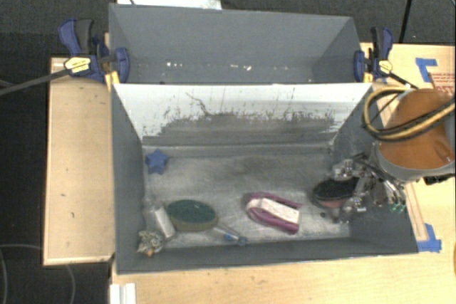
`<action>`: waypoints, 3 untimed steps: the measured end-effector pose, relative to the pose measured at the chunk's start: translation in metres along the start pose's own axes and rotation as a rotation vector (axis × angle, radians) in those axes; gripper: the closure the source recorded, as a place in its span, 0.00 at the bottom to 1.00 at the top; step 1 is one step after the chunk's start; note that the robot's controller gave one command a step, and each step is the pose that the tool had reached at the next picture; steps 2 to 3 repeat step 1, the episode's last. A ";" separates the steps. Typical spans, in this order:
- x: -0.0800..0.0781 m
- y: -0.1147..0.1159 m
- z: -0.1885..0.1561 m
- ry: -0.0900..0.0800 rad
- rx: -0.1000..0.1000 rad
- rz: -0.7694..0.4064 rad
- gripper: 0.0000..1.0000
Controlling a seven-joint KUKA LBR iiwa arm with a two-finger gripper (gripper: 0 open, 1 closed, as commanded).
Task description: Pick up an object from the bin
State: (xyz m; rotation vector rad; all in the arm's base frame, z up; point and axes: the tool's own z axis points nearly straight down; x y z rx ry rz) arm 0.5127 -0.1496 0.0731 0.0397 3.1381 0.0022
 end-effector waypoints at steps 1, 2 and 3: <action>0.008 0.017 -0.176 -0.005 0.004 -0.350 1.00; 0.008 0.017 -0.176 -0.005 0.004 -0.350 1.00; 0.008 0.017 -0.176 -0.005 0.004 -0.350 1.00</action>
Offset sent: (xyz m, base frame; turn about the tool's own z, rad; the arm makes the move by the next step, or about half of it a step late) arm -0.0099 0.0170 0.1721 -0.3495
